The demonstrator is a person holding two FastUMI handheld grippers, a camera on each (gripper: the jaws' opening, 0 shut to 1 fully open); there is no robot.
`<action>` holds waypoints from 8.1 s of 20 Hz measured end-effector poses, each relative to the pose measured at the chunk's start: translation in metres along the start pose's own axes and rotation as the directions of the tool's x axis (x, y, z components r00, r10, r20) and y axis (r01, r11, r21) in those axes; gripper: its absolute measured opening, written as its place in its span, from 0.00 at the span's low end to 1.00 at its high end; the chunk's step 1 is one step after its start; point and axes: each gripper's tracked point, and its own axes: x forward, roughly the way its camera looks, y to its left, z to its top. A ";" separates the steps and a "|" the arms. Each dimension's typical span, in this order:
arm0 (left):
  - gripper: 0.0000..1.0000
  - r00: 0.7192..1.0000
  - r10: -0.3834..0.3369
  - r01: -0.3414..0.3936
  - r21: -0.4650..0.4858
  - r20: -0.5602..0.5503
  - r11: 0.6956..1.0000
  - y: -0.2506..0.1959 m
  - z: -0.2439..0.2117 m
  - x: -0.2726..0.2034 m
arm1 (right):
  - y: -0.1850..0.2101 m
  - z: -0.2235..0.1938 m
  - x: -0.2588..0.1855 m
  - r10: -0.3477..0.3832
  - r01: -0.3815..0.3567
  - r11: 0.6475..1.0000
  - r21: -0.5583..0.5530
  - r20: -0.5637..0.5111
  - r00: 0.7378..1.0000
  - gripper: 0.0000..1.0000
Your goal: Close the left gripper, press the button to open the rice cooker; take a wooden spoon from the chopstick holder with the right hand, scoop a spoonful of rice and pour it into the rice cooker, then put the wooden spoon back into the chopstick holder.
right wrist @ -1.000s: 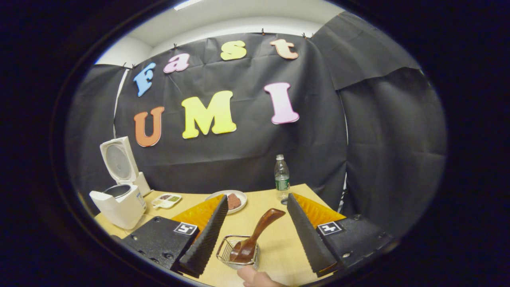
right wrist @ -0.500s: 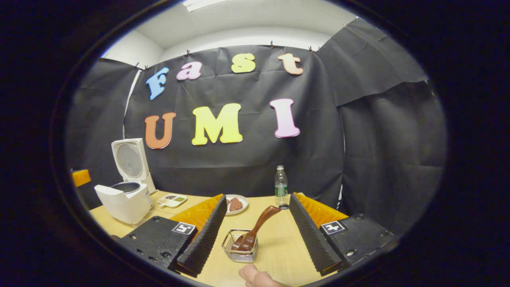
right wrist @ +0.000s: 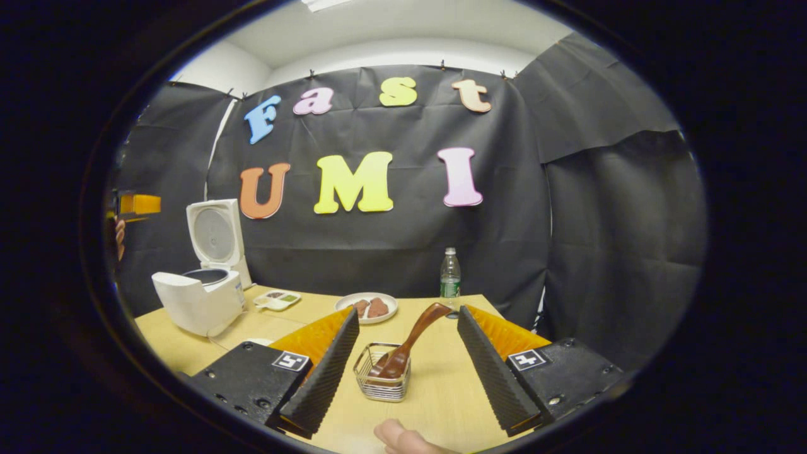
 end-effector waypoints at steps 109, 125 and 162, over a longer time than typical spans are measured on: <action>0.96 0.854 0.068 -0.060 0.032 -0.515 0.998 0.132 -0.183 0.104 | 0.015 -0.036 -0.088 0.029 -0.032 0.998 0.058 0.059 0.998 1.00; 0.94 0.987 -0.009 -0.010 -0.118 -0.157 0.993 0.096 -0.077 0.032 | 0.023 -0.020 -0.142 0.013 -0.015 1.000 0.011 0.105 0.994 0.99; 0.94 1.000 -0.018 0.018 0.014 0.004 1.000 -0.023 -0.095 -0.183 | 0.000 -0.001 -0.217 -0.092 0.081 0.991 0.108 0.099 0.991 0.94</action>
